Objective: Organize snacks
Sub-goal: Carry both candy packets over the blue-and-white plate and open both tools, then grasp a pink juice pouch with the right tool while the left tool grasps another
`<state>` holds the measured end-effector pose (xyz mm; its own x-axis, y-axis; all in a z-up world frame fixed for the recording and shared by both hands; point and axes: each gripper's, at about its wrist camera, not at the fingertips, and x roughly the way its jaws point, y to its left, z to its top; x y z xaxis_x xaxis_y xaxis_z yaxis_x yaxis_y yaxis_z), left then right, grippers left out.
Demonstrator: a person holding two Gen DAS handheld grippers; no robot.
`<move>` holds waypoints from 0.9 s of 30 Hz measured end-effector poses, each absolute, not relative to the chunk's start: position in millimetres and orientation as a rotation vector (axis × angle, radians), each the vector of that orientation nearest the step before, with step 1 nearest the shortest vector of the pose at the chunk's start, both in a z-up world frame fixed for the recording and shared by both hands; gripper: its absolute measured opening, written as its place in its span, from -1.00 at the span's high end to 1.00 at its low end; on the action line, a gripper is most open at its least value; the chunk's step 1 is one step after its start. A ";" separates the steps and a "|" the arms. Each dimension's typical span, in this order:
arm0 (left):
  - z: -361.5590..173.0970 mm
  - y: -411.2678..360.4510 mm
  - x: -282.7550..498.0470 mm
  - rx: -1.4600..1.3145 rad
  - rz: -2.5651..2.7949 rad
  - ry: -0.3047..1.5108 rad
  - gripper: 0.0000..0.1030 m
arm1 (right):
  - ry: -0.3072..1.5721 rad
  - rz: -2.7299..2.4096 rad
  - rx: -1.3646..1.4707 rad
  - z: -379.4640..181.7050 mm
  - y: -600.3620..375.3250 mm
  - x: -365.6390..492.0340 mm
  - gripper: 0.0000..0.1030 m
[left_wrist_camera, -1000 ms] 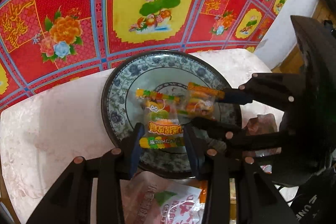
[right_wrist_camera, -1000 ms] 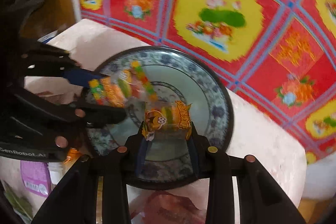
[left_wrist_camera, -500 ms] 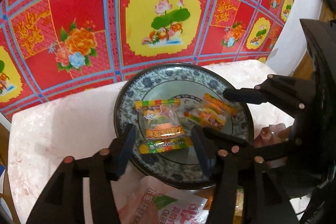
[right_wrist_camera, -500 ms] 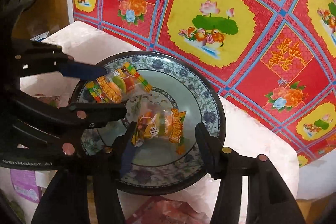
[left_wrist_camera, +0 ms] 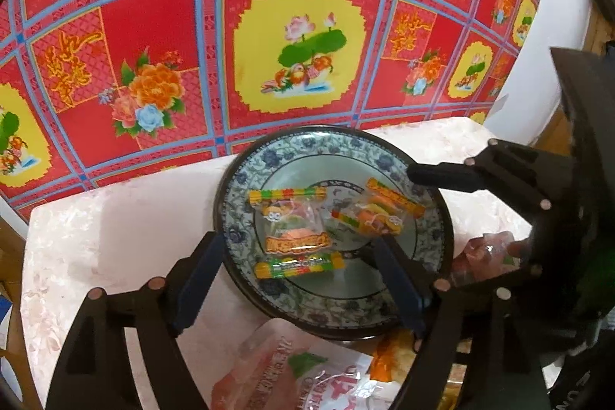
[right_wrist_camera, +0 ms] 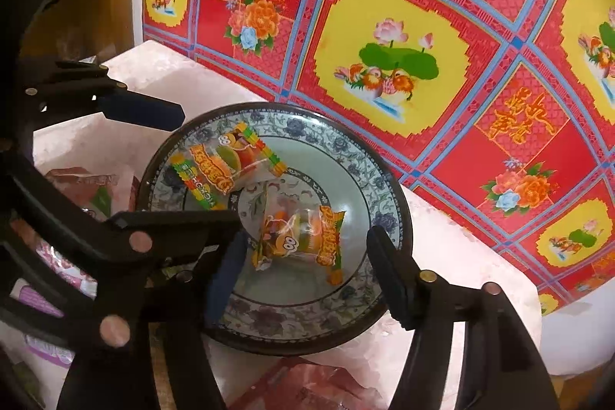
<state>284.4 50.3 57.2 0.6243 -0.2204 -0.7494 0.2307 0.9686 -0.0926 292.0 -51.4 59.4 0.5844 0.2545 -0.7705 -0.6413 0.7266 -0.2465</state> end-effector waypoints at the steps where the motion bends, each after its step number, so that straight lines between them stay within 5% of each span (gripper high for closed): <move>1: 58.2 50.9 284.6 0.016 -0.255 0.861 -0.64 | 0.779 0.558 -0.538 61.9 -52.4 291.2 -0.29; 12: 81.6 78.3 268.0 -0.028 -0.361 0.931 -0.64 | 0.736 0.665 -0.431 103.1 -80.6 275.5 -0.28; 17: 92.7 72.6 253.7 0.009 -0.457 0.944 -0.64 | 0.773 0.760 -0.393 111.7 -95.2 271.6 0.10; 25: 85.2 60.0 235.7 0.155 -0.455 0.926 -0.66 | 0.854 0.666 -0.310 111.4 -126.1 302.2 0.10; 27: 73.1 47.3 233.9 0.220 -0.457 0.960 -0.66 | 0.899 0.692 -0.308 106.3 -129.6 306.5 -0.09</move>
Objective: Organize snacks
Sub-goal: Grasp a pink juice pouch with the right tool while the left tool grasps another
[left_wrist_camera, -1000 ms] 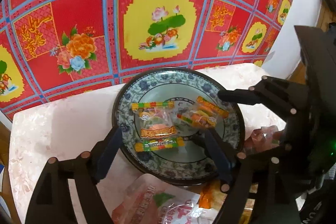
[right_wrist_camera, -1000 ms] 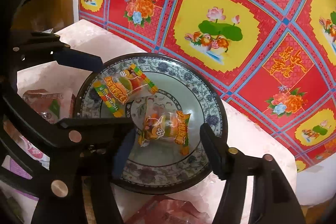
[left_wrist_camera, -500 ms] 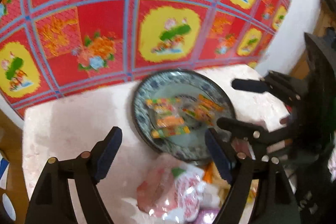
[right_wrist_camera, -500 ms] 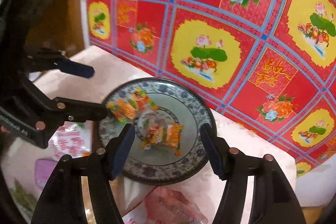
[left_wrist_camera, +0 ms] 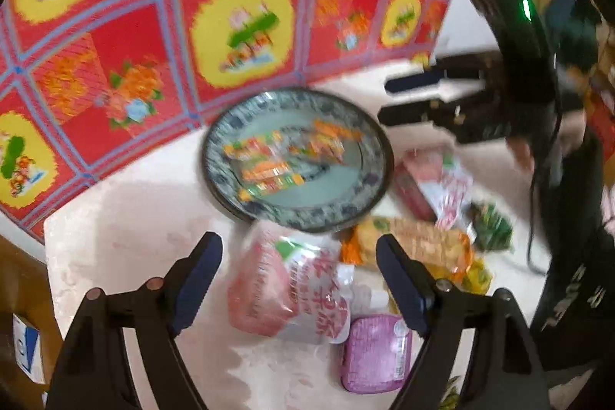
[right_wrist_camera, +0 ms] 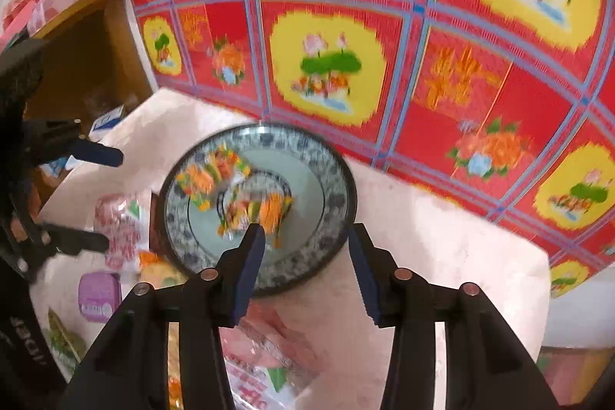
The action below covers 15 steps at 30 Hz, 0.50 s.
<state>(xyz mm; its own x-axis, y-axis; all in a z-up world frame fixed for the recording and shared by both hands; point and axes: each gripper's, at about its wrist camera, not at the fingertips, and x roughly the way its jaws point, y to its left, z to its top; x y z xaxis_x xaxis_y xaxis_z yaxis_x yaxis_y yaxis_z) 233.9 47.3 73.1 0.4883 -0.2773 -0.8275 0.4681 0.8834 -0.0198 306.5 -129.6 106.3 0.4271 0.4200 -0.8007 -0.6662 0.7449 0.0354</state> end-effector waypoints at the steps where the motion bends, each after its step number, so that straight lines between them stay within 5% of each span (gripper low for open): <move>1: 68.3 44.6 231.9 0.247 -0.454 0.968 -0.66 | 0.916 0.717 -0.304 103.9 -131.1 306.9 -0.20; 3: 54.0 31.5 226.6 0.340 -0.446 0.994 -0.68 | 0.924 0.743 -0.306 101.2 -131.8 305.7 -0.61; 6: 40.3 17.7 218.0 0.458 -0.409 0.970 -0.81 | 0.971 0.822 -0.265 96.3 -133.3 305.7 -0.84; 11: 34.8 25.5 226.5 0.401 -0.418 1.010 -0.82 | 1.017 0.808 -0.306 84.5 -128.4 299.2 -0.89; 15: 35.6 39.5 236.5 0.328 -0.397 1.033 -0.65 | 1.043 0.825 -0.372 78.8 -122.2 287.7 -0.89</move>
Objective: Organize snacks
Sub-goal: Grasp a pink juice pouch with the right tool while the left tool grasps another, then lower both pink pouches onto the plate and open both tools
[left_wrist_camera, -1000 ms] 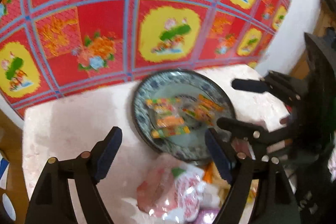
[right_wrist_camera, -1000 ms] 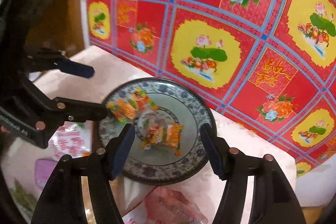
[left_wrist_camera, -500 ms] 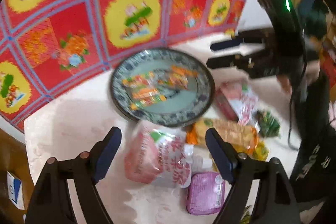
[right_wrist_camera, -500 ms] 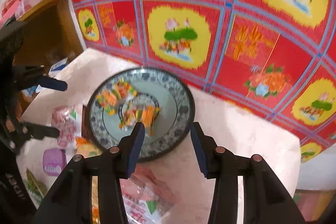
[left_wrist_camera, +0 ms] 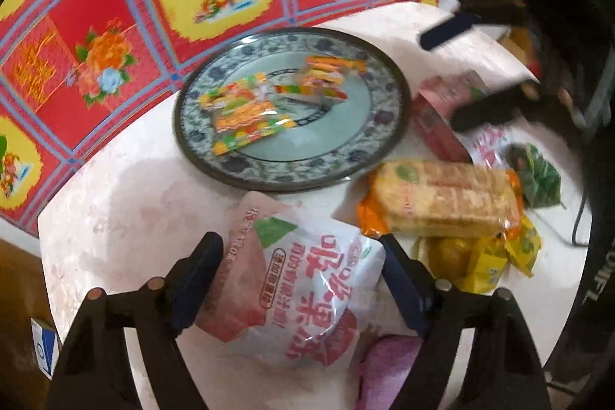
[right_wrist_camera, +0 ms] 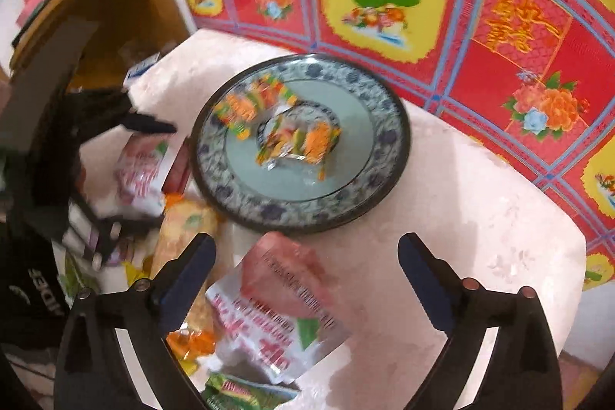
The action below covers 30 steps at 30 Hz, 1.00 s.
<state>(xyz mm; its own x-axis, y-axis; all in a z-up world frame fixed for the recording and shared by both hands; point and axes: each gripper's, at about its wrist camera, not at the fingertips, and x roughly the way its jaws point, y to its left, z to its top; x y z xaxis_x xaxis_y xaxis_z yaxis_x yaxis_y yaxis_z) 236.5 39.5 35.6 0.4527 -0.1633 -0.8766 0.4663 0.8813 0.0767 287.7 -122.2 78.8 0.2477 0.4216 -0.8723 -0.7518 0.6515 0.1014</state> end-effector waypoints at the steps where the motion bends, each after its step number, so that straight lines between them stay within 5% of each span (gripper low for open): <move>1: 35.3 41.5 237.9 0.323 -0.394 1.034 -0.65 | 1.038 0.825 -0.394 79.2 -120.7 283.8 -0.89; 14: 36.7 33.7 238.1 0.337 -0.371 1.005 -0.65 | 1.172 0.686 -0.552 41.5 -104.2 276.1 -0.98; 18: 38.5 31.6 235.1 0.349 -0.358 0.993 -0.65 | 1.154 0.691 -0.524 48.6 -108.6 279.6 -0.93; 21: 46.0 32.2 229.8 0.341 -0.371 0.963 -0.64 | 1.128 0.724 -0.524 56.9 -108.0 273.4 -0.70; 30: 69.8 65.1 232.6 0.207 -0.342 0.908 -0.60 | 1.098 0.703 -0.519 69.3 -113.6 278.1 -0.69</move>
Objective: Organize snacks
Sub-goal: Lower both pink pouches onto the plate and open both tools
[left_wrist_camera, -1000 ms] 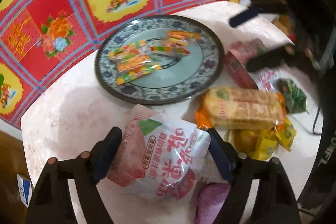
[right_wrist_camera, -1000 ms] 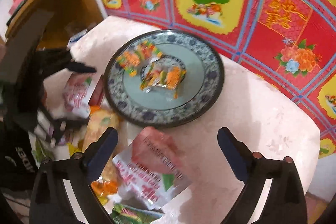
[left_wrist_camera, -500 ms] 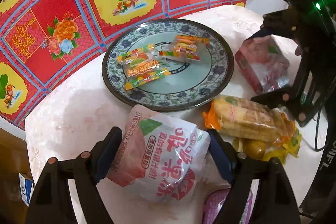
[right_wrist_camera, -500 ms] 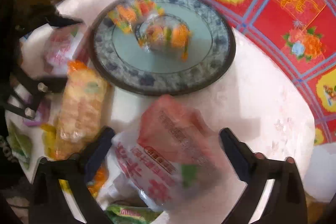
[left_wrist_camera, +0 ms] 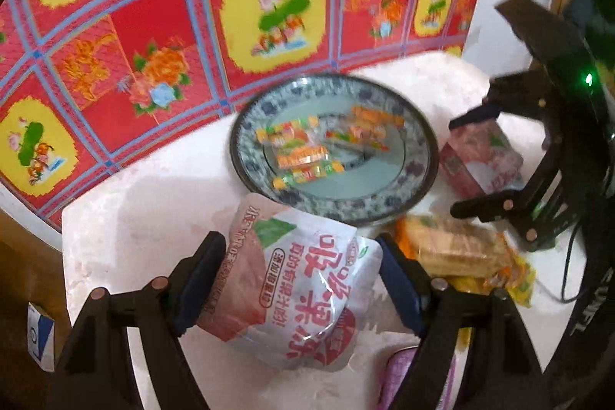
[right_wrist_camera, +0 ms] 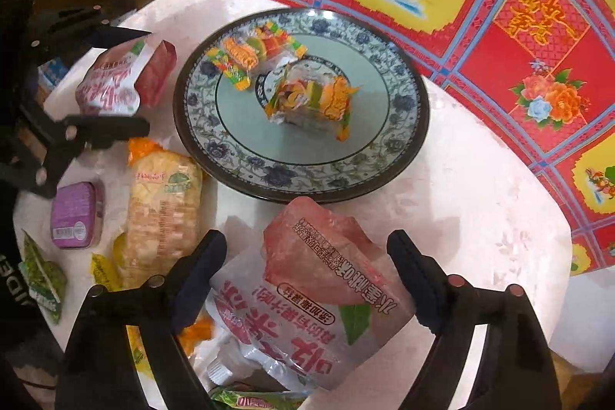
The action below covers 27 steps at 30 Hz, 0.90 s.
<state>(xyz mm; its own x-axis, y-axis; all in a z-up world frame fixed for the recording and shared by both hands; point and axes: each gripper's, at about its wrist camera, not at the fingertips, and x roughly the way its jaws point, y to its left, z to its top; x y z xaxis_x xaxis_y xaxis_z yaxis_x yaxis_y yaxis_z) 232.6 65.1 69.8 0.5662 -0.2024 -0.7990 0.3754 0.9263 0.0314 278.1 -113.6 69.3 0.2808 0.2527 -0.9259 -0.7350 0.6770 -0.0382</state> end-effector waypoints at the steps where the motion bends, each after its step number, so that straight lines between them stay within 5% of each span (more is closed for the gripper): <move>1: 73.6 64.7 230.7 0.197 -0.345 0.892 -0.60 | 1.087 0.704 -0.508 75.0 -116.5 279.0 -0.69; 12: 95.4 63.5 228.4 0.136 -0.338 0.678 -0.60 | 1.013 0.789 -0.285 97.6 -112.1 292.0 -0.69; 27: 69.2 43.9 247.7 0.111 -0.314 0.710 -0.60 | 0.943 0.690 -0.268 79.7 -94.9 301.4 -0.69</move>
<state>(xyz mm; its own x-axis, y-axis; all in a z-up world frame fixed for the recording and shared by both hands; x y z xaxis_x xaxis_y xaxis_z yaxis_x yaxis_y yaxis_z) 247.7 43.9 69.2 0.7141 -0.2450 -0.6558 0.3201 0.9474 -0.0054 301.4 -94.9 79.7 0.3954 0.4243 -0.8147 -0.6481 0.7574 0.0799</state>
